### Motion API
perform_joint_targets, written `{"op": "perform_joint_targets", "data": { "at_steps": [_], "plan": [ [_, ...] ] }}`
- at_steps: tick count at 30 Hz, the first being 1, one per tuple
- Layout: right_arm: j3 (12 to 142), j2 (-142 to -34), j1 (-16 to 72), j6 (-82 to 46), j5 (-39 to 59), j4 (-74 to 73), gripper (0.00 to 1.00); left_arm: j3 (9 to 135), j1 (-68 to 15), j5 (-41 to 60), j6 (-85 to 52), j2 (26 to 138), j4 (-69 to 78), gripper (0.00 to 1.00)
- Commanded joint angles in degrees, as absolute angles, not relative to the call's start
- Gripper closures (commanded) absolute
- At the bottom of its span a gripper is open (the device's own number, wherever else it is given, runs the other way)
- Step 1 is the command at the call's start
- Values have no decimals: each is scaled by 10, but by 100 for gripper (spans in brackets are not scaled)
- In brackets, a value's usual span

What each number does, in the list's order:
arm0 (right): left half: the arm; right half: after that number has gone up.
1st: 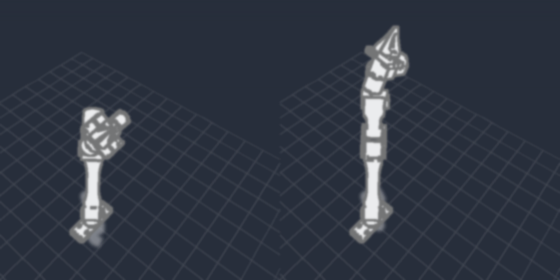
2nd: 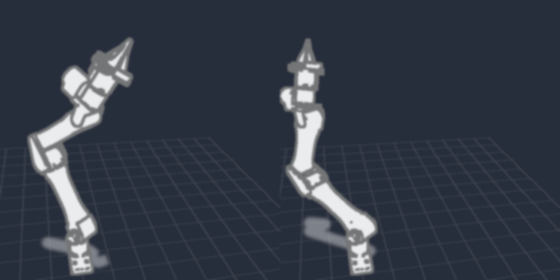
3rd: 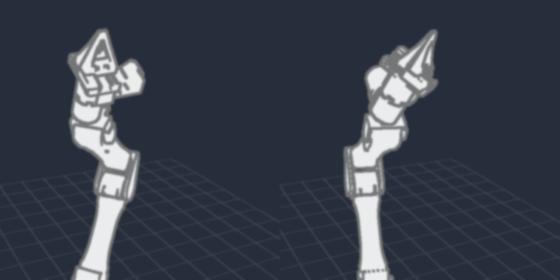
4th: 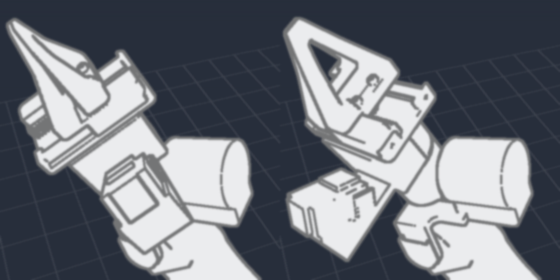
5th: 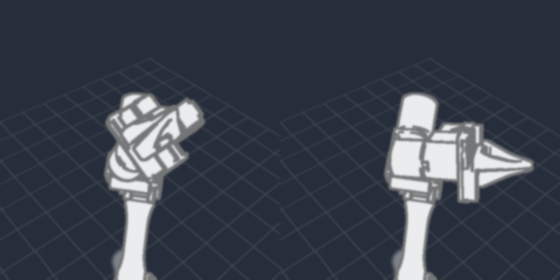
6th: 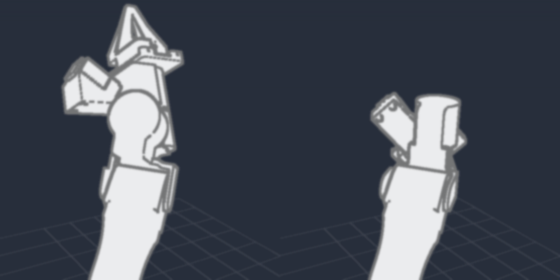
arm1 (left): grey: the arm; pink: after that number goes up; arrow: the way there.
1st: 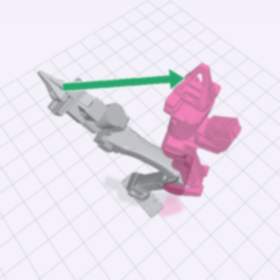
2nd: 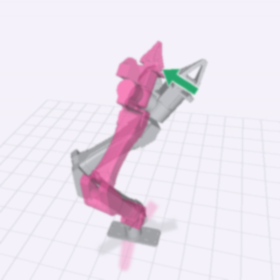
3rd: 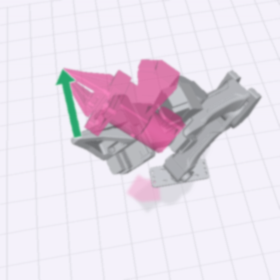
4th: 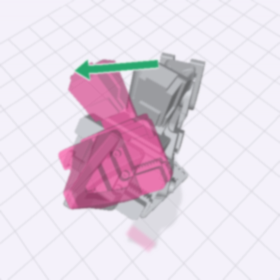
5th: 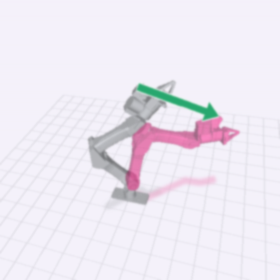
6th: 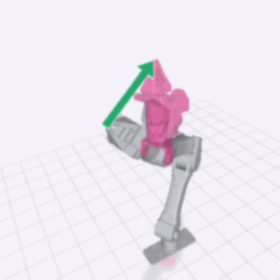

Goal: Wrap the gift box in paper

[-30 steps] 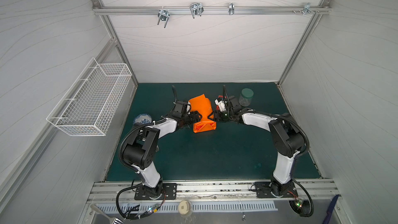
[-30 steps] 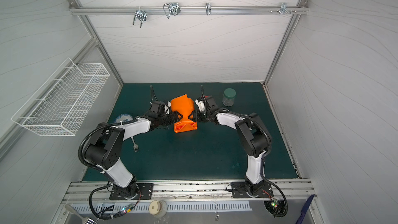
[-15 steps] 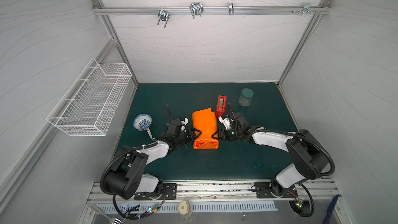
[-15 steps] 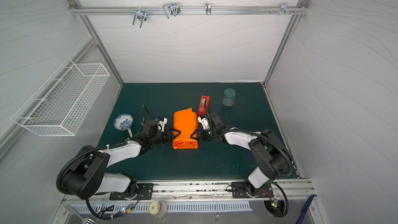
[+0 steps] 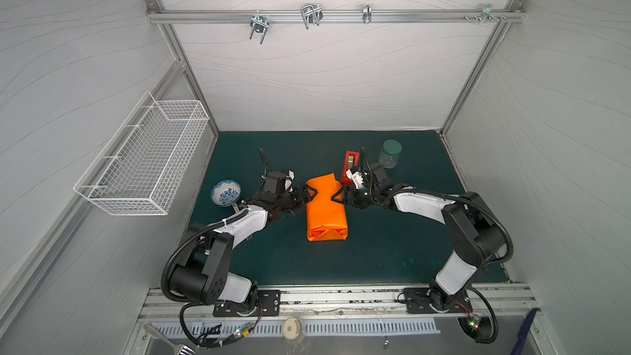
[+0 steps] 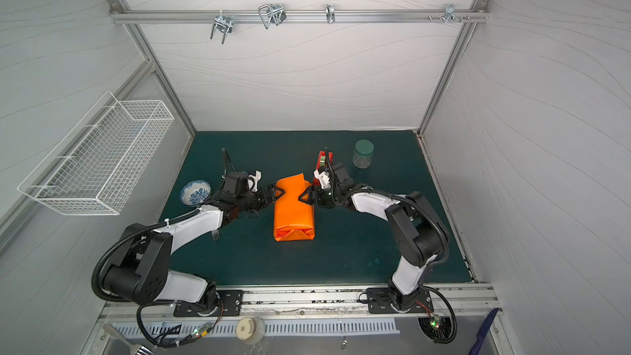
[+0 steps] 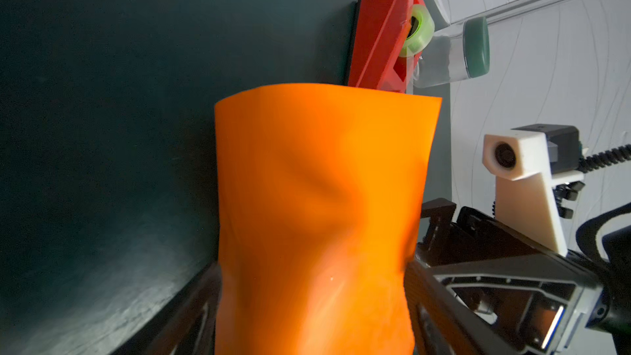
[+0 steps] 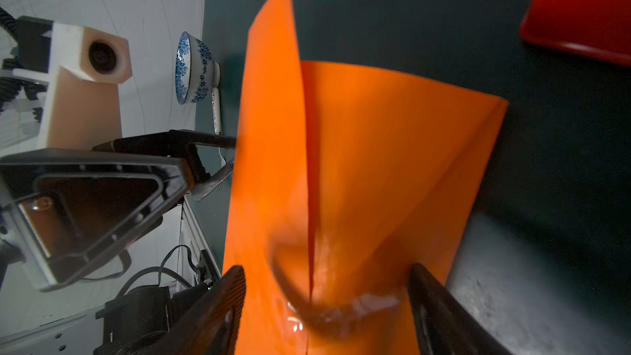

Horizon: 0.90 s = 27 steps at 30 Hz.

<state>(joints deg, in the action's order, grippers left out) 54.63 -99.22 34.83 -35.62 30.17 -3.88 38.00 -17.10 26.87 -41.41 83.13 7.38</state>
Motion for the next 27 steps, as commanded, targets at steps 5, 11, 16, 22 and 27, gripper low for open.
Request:
{"op": "perform_joint_targets", "data": {
  "at_steps": [5, 11, 16, 22, 27],
  "plan": [
    [556, -1009, 349, -376, 314, -46, 25, 400, -186, 284, -419, 864, 86, 15],
    [567, -1026, 349, -404, 343, -85, 26, 426, -186, 299, -432, 879, 105, 15],
    [590, -1007, 350, -413, 352, -96, 26, 456, -185, 312, -441, 867, 101, 15],
    [614, -978, 348, -411, 349, -101, 26, 497, -185, 310, -430, 845, 67, 15],
    [629, -957, 349, -395, 344, -101, 26, 517, -183, 307, -424, 829, 47, 15]
  ]
}}
